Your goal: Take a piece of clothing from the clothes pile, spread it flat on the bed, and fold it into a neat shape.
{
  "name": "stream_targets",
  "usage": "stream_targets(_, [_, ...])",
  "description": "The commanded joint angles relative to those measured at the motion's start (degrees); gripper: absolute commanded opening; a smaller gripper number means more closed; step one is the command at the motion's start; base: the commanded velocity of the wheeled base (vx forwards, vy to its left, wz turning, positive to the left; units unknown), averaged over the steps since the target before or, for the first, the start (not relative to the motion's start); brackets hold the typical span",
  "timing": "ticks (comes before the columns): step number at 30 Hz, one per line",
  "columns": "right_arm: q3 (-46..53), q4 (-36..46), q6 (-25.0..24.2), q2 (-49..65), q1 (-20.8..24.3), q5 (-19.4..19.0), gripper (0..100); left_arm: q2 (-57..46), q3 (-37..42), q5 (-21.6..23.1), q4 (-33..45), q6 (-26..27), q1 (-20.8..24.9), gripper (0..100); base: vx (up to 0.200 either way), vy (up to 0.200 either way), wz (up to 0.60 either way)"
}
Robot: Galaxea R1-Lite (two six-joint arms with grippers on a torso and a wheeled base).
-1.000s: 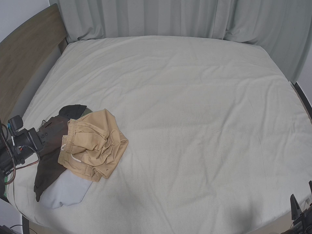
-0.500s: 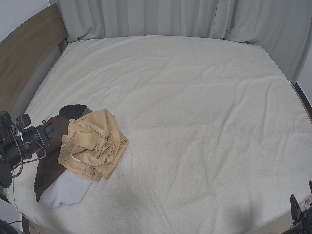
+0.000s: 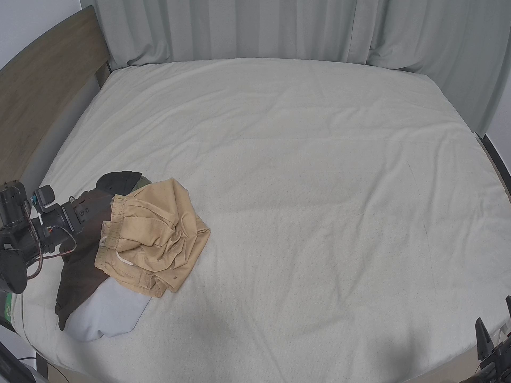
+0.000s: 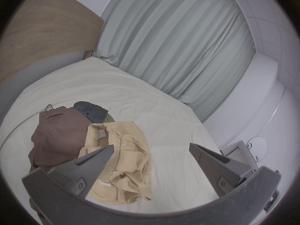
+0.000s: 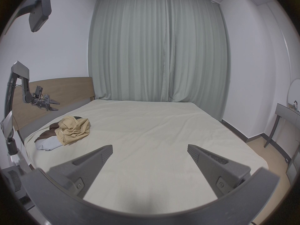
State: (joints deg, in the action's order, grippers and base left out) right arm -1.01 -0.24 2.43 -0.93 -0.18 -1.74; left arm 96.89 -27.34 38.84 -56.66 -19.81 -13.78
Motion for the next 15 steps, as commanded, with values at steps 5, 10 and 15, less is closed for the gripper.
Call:
stream_targets(5, [1.0, 0.0, 0.0, 0.9, 0.0, 0.0, 100, 10.0, -0.8, 0.1, -6.3, -0.1, -1.0, 100, 0.000, 0.000, 0.00])
stream_targets(10, [1.0, 0.0, 0.0, 0.9, 0.0, 0.0, 100, 13.1, -0.8, -0.1, -9.4, -0.1, -0.6, 100, 0.000, 0.000, 0.00])
stream_targets(15, [1.0, 0.0, 0.0, 0.9, 0.0, 0.0, 100, 15.0, -1.6, -0.3, -10.4, -0.1, -0.2, 100, 0.000, 0.000, 0.00])
